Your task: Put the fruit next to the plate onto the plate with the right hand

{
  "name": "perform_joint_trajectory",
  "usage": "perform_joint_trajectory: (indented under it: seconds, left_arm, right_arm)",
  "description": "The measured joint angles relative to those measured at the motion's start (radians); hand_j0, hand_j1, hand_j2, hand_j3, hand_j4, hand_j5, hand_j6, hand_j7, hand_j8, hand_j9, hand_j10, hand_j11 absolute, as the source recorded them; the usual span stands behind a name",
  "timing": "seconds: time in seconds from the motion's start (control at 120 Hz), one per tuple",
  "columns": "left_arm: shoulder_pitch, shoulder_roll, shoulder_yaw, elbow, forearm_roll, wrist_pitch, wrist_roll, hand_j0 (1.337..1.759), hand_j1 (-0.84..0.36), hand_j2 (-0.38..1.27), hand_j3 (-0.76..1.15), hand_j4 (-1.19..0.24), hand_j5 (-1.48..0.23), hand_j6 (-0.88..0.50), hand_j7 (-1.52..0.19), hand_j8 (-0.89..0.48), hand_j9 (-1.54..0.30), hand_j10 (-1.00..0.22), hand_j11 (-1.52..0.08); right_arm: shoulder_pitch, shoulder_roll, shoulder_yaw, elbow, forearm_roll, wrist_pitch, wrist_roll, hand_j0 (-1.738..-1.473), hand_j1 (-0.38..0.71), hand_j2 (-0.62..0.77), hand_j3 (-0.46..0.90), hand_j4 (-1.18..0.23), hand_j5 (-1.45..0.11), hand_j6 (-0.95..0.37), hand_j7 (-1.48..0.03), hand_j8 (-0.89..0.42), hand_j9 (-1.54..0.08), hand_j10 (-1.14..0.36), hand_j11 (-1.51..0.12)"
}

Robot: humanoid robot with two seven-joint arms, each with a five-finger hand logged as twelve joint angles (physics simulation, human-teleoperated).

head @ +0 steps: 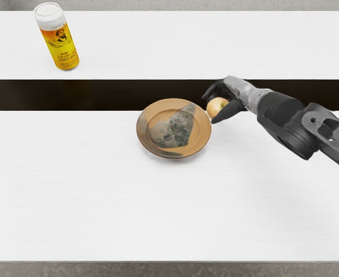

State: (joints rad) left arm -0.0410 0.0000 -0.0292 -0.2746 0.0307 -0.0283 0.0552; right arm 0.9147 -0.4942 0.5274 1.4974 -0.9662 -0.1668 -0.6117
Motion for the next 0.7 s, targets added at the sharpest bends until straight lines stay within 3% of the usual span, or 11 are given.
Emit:
perform_joint_trajectory:
  seconds: [0.458, 0.583, 0.7]
  left_arm:
    - [0.001, 0.0, 0.0, 0.0, 0.0, 0.0, 0.0, 1.658, 0.35, 0.0, 0.0, 0.0, 0.0, 0.0, 0.0, 0.0, 0.0, 0.0, 0.0]
    - [0.0, 0.0, 0.0, 0.0, 0.0, 0.0, 0.0, 1.658, 0.35, 0.0, 0.0, 0.0, 0.0, 0.0, 0.0, 0.0, 0.0, 0.0, 0.0]
    - [0.0, 0.0, 0.0, 0.0, 0.0, 0.0, 0.0, 1.658, 0.35, 0.0, 0.0, 0.0, 0.0, 0.0, 0.0, 0.0, 0.0, 0.0, 0.0]
  right_arm:
    - [-0.007, 0.17, -0.032, -0.018, 0.003, 0.024, 0.0, -1.656, 0.23, 0.17, 0.0, -0.6, -0.84, -0.53, -0.81, -0.39, -0.84, -0.48, -0.8]
    - [-0.016, 0.176, -0.015, -0.016, 0.0, 0.017, 0.001, -1.657, 0.0, 0.09, 0.0, -0.35, -0.49, -0.32, -0.47, -0.24, -0.49, -0.29, -0.47]
    - [-0.035, 0.133, 0.088, 0.026, 0.003, 0.134, 0.001, -1.657, -0.14, 0.05, 0.0, -0.21, -0.29, -0.19, -0.28, -0.15, -0.29, -0.18, -0.28]
